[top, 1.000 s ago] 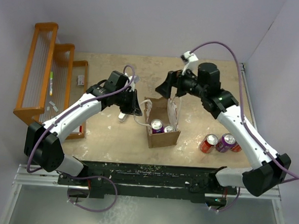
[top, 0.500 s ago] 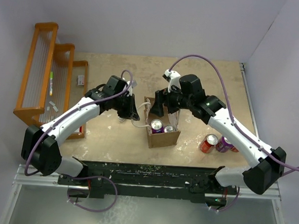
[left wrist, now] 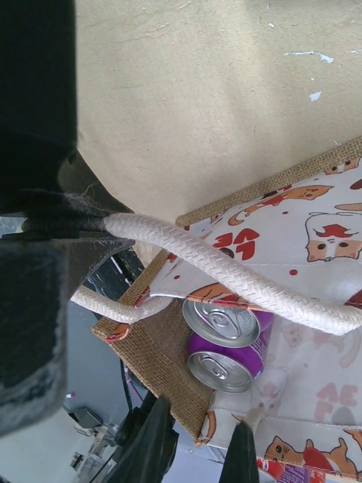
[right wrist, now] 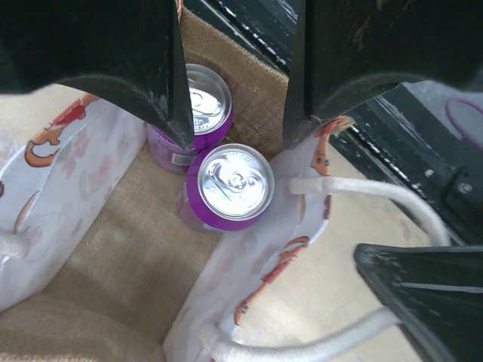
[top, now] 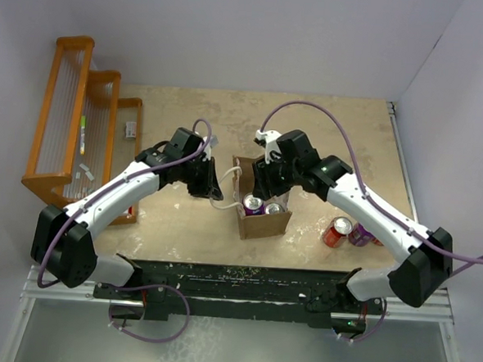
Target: Take the beverage out of the canvas bag
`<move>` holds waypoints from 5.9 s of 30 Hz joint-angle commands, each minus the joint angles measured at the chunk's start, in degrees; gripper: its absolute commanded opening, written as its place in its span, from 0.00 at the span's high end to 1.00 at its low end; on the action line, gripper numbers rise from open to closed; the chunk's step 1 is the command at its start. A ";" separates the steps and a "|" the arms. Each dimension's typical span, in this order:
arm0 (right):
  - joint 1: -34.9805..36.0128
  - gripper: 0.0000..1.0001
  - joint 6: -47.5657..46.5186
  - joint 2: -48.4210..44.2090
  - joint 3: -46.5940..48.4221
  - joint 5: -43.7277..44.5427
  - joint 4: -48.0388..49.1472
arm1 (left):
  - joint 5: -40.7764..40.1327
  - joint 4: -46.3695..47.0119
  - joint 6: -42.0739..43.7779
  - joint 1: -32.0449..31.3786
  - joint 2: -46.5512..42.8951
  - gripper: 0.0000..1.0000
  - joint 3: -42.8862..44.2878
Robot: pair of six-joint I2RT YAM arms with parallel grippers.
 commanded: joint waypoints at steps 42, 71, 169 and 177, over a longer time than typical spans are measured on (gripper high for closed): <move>12.15 0.16 0.94 23.49 6.25 19.71 -1.75 | -0.35 -3.31 2.46 0.14 1.81 1.00 4.10; 12.13 0.98 3.03 11.73 9.24 23.66 -1.82 | 0.47 -2.19 3.10 0.14 4.54 1.00 5.49; -49.07 0.99 68.13 10.09 -1.39 43.18 -19.21 | 2.50 1.43 4.91 0.14 -0.98 1.00 -0.07; -51.91 0.96 68.02 12.30 -2.92 40.03 -15.82 | 2.13 -1.01 7.66 0.14 -0.93 1.00 2.12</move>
